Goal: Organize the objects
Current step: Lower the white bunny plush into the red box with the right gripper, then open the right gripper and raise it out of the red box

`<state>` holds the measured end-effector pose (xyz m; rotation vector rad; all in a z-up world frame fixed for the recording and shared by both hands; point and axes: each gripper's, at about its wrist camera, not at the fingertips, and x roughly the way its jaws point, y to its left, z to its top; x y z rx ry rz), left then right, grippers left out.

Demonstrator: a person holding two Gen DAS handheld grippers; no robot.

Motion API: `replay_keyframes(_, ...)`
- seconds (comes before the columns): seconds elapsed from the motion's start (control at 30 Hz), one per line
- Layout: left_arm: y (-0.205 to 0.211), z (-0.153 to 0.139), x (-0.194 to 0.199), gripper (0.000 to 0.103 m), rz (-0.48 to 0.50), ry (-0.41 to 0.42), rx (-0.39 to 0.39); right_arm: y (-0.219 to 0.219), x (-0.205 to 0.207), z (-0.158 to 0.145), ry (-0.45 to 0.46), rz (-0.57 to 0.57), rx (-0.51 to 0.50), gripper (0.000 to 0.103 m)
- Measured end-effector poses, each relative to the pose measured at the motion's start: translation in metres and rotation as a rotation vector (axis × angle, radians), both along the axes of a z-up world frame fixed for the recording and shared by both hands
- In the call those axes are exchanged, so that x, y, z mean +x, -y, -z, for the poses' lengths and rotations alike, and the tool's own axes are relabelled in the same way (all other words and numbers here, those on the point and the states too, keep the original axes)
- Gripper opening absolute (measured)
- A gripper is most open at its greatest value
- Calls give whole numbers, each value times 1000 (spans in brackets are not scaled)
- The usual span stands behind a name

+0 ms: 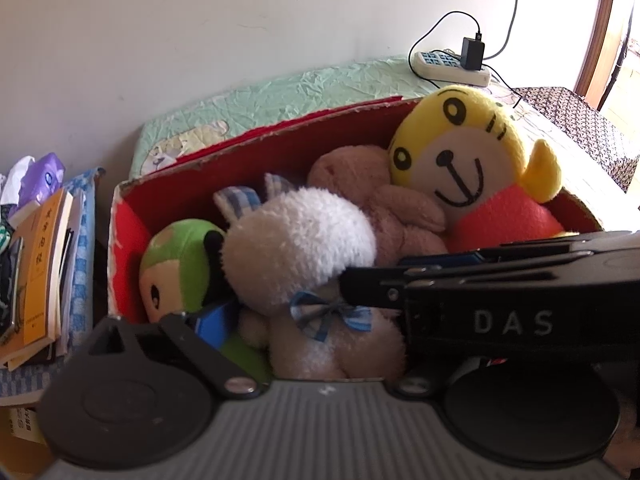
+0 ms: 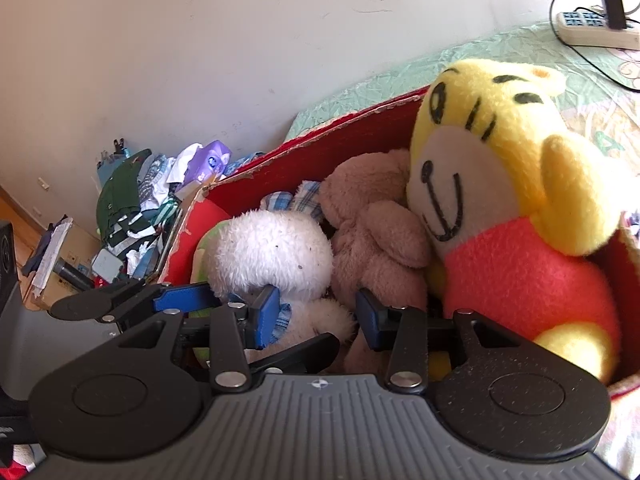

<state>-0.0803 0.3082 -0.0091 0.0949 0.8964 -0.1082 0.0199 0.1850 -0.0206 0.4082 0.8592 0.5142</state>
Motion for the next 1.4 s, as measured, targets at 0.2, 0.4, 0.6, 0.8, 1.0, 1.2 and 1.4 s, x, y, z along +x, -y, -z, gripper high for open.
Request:
replay_keyframes(0.2, 0, 1, 1, 96, -4, -4, -6, 4, -4, -2, 12, 9, -52, 23)
replay_keyframes(0.4, 0, 2, 2, 97, -8, -4, -4, 4, -5, -1, 15, 17, -55, 24)
replay_keyframes(0.6, 2, -1, 2, 97, -19, -11, 8, 6, -8, -4, 18, 25, -54, 24)
replay_keyframes(0.8, 9, -10, -3, 97, -72, -36, 18, 15, -17, -12, 39, 35, -52, 24)
replay_keyframes(1.0, 19, -14, -9, 96, -152, -41, 57, 23, -20, -16, 41, 4, -27, 24)
replay_keyframes(1.2, 32, -22, -15, 96, -232, -34, 87, 38, -23, -22, 48, -30, 0, 25)
replay_keyframes(1.4, 53, -37, -23, 96, -282, -19, 121, 56, -29, -33, 85, -67, 10, 31)
